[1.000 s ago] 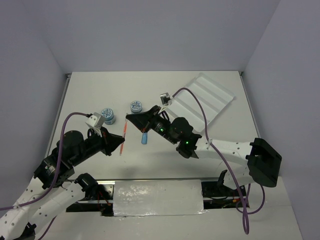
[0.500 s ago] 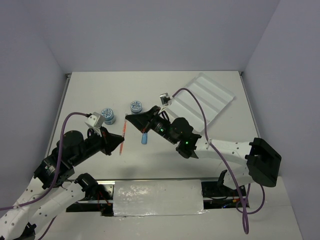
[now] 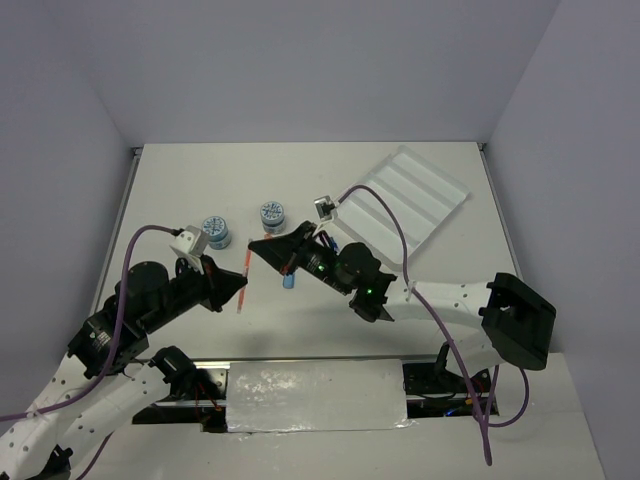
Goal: Sort the stationery into containers
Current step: Close the pen cap on the pen.
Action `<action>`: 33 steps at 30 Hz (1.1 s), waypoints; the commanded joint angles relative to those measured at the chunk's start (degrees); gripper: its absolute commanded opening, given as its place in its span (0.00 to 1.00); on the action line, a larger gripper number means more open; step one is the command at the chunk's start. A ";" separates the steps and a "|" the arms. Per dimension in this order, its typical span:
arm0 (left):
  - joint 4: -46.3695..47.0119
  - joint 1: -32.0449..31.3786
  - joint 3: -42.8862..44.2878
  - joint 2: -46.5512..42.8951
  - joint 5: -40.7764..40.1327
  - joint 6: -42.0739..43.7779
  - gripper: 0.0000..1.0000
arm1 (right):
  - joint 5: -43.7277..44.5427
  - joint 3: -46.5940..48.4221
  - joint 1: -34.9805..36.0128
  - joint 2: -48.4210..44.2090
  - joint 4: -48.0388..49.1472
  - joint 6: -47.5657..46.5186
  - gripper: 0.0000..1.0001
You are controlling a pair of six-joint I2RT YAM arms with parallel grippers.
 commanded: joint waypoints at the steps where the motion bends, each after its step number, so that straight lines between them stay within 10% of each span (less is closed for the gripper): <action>1: 3.51 0.32 0.56 -0.84 -0.90 -0.01 0.00 | -1.37 -1.31 1.22 0.84 2.81 0.52 0.00; 33: 11.07 0.58 5.05 0.57 7.71 5.35 0.00 | -12.80 7.92 2.45 -10.15 -21.45 -10.12 0.39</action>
